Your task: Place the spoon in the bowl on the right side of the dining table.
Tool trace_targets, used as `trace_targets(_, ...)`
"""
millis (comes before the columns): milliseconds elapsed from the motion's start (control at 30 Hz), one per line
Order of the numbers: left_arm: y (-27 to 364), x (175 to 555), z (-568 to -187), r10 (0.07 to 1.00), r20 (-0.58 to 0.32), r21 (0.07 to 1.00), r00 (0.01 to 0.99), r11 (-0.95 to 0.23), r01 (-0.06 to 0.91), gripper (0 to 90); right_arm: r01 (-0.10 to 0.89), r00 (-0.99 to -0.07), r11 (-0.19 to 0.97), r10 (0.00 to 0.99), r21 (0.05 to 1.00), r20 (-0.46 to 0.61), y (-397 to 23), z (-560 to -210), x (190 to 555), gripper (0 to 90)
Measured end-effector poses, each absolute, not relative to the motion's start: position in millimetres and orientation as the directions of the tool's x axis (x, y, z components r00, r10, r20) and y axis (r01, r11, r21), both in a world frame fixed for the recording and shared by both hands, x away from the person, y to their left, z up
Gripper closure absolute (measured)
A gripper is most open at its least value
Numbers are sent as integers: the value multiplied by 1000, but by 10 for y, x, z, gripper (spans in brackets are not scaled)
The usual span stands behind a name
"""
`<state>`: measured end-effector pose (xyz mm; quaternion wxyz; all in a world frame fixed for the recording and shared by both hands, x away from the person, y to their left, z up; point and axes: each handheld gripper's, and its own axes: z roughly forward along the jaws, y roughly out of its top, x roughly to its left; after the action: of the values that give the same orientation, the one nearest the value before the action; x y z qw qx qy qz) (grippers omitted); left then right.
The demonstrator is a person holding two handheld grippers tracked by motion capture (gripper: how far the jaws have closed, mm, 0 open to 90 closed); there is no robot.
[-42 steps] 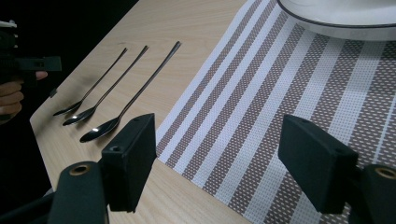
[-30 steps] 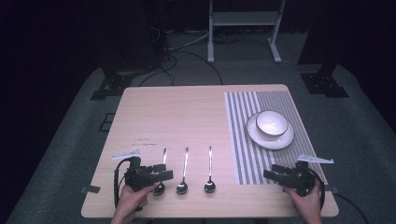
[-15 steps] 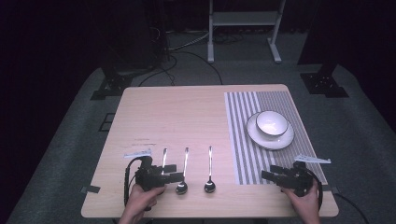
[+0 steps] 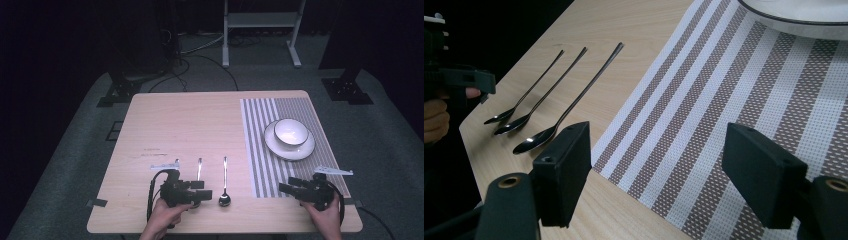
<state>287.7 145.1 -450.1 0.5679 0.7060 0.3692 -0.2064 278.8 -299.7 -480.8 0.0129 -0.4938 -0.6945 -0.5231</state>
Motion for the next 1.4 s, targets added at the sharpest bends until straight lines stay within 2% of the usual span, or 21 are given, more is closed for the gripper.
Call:
trace_targets(700,944,2858,-4705,221,-758,581,614,-200,789,38,706,-509,-37,668,708,542,-2957,-4804,2791,265)
trace_targets(1400,883,2865,-4850,298,-743,540,599,-262,800,38,699,-531,-11,662,715,529,-2878,-4769,2814,266)
